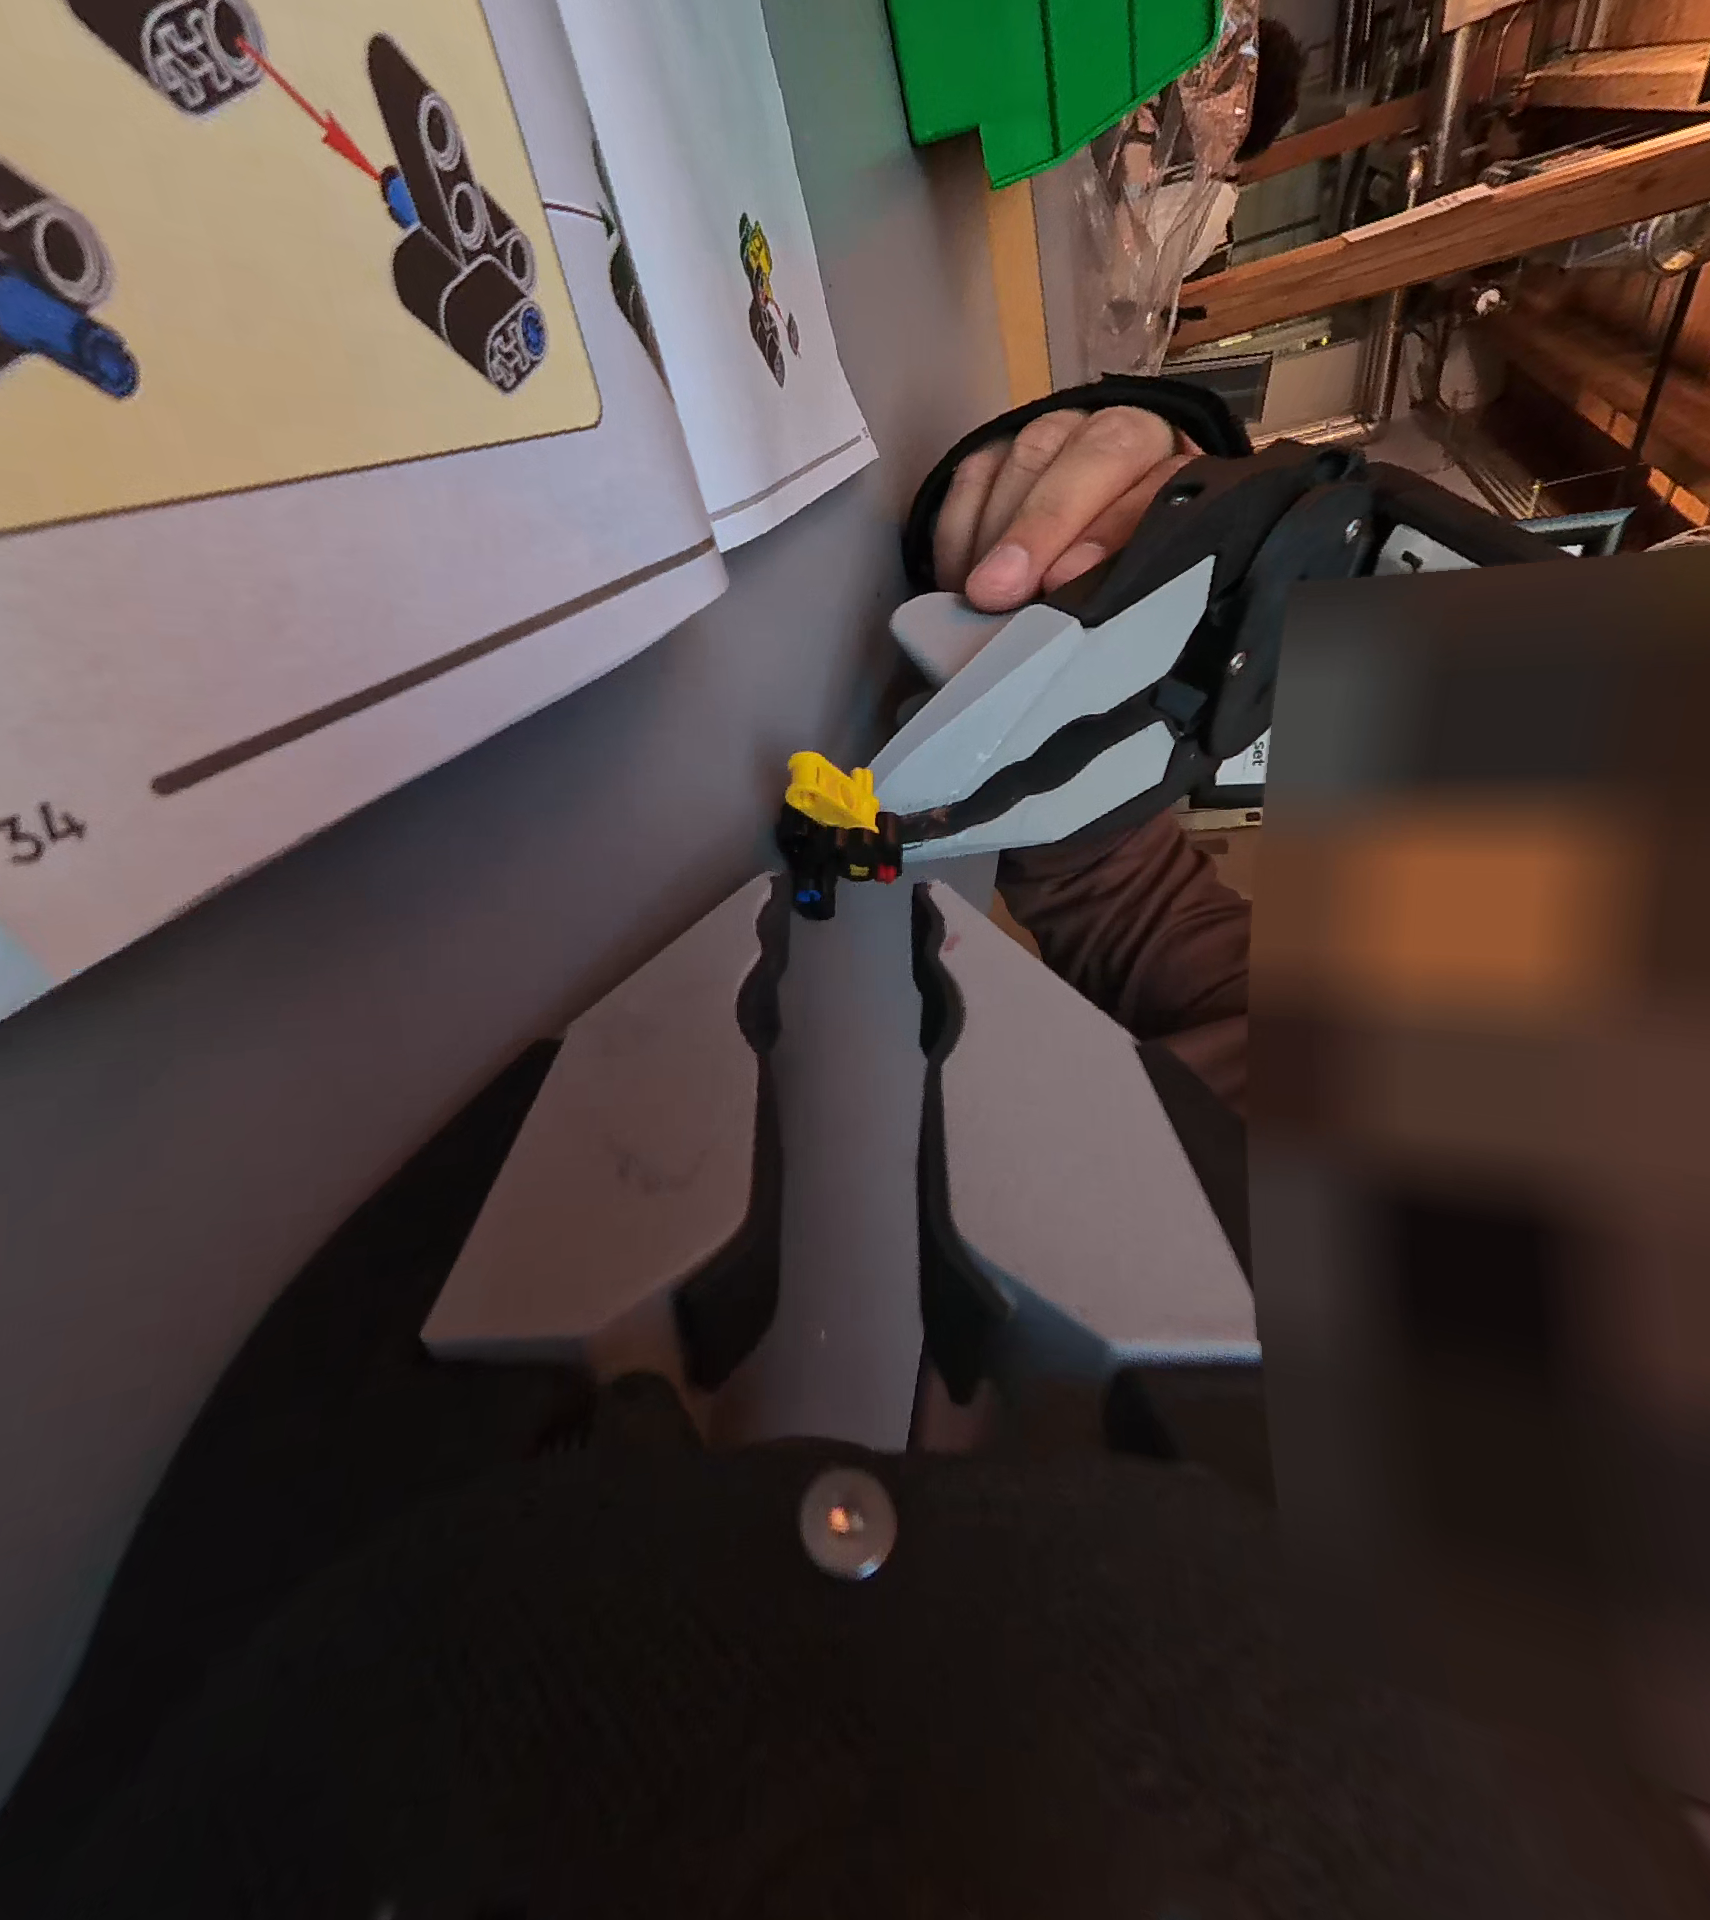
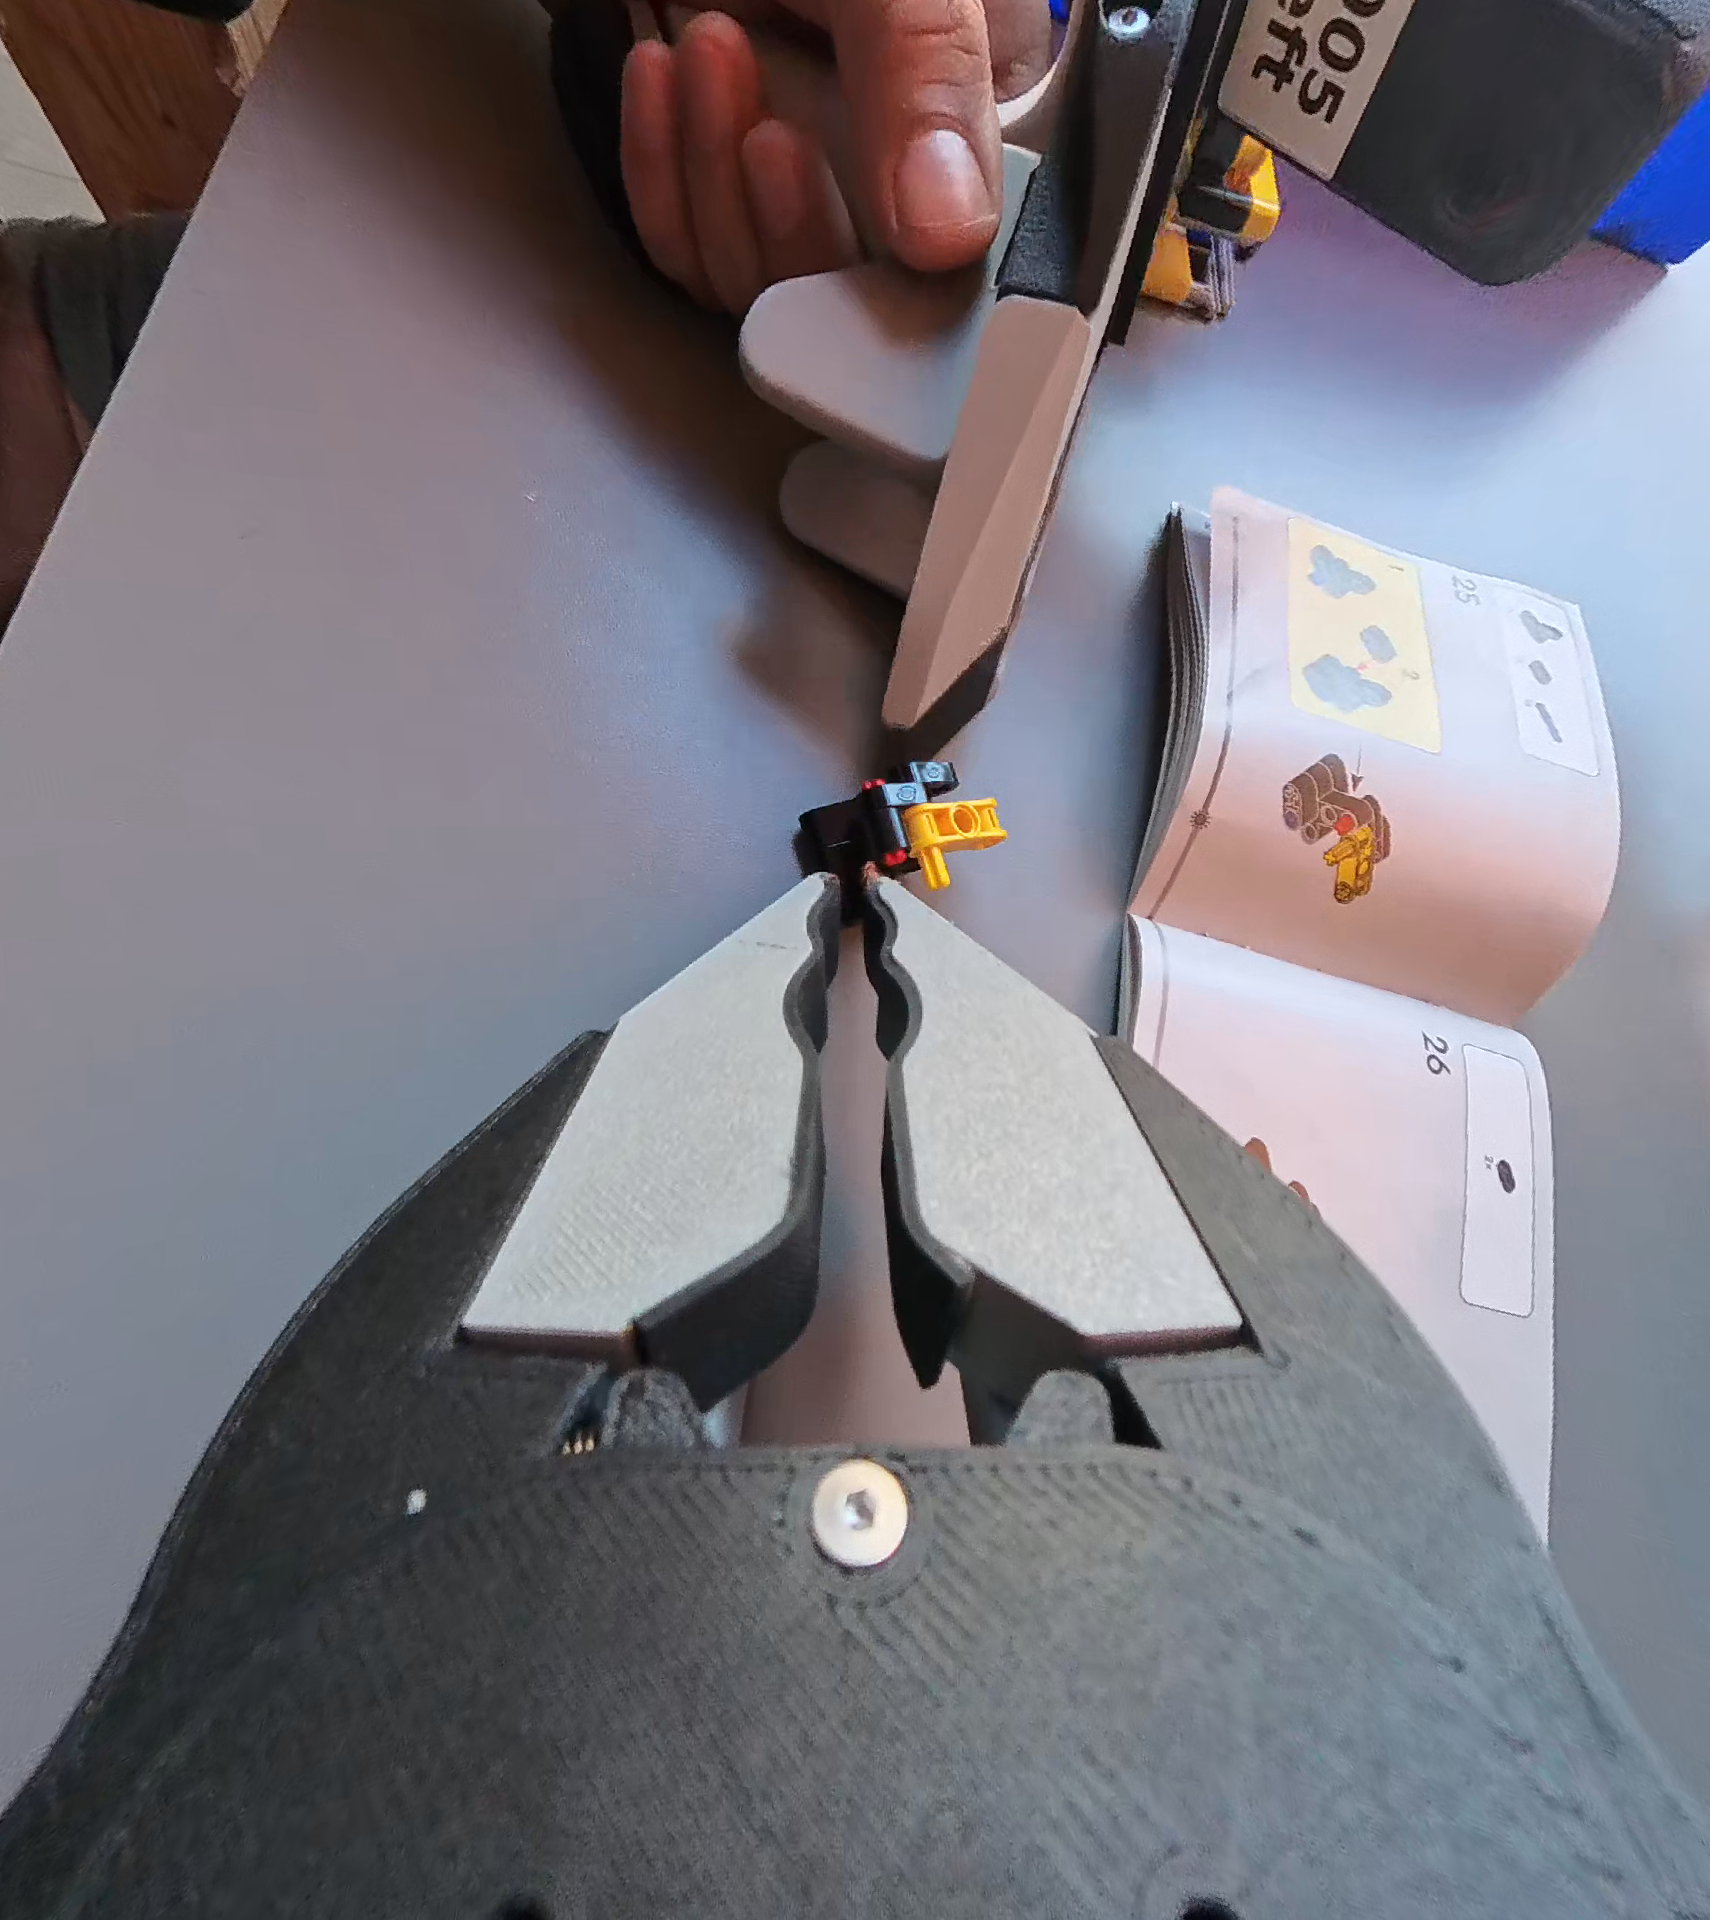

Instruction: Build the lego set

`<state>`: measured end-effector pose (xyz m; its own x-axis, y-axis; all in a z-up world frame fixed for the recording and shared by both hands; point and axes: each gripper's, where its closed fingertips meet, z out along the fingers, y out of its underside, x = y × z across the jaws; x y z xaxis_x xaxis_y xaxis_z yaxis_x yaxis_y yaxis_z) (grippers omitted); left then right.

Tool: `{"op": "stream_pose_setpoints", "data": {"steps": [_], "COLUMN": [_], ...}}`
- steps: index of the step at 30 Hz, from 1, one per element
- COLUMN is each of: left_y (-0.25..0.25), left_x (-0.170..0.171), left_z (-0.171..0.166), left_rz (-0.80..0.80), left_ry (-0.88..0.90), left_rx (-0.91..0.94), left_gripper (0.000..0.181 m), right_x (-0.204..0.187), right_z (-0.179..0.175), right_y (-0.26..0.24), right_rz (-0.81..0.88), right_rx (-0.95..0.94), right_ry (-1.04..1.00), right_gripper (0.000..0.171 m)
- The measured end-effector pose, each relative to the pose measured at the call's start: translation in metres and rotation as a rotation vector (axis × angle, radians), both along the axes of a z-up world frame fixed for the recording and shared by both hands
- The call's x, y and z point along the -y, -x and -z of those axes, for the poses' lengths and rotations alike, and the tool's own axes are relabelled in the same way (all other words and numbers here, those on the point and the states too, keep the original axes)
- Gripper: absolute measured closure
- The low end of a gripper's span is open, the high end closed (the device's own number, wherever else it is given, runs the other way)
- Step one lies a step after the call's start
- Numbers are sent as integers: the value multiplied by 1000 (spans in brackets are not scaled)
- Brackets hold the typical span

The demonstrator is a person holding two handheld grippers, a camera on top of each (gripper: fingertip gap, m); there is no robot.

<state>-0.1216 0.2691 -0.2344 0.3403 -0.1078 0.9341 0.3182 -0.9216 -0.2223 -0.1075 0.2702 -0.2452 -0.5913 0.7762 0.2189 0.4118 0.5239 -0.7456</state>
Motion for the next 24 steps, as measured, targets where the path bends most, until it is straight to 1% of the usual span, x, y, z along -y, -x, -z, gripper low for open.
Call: {"op": "stream_pose_setpoints", "data": {"steps": [6, 10, 15, 19, 22, 24], "left_y": [5, 8, 5, 4, 0, 3], "left_x": [6, 9, 12, 14, 19, 18], "left_z": [-1, -3, -4, -1, -1, 1], "left_rz": [9, 15, 34, 70, 153, 175], "left_ry": [-48, -98, -153, -215, -271, -314], "left_rx": [-51, -91, -151, -246, -293, -351], "left_gripper": [158, 158, 158, 156, 153, 153], "right_x": [-4, -2, -9, -15, -17, -16], "right_z": [-1, -7, -5, -6, -4, -3], "right_y": [-3, -6, -8, -8, -8, -8], "right_rz": [-4, -24, -13, 12, 26, 27], "right_rx": [-4, -17, -3, 16, 37, 52], "right_ry": [-31, -5, -15, 10, 33, 52], "right_gripper": [171, 171, 170, 164, 158, 155]}}
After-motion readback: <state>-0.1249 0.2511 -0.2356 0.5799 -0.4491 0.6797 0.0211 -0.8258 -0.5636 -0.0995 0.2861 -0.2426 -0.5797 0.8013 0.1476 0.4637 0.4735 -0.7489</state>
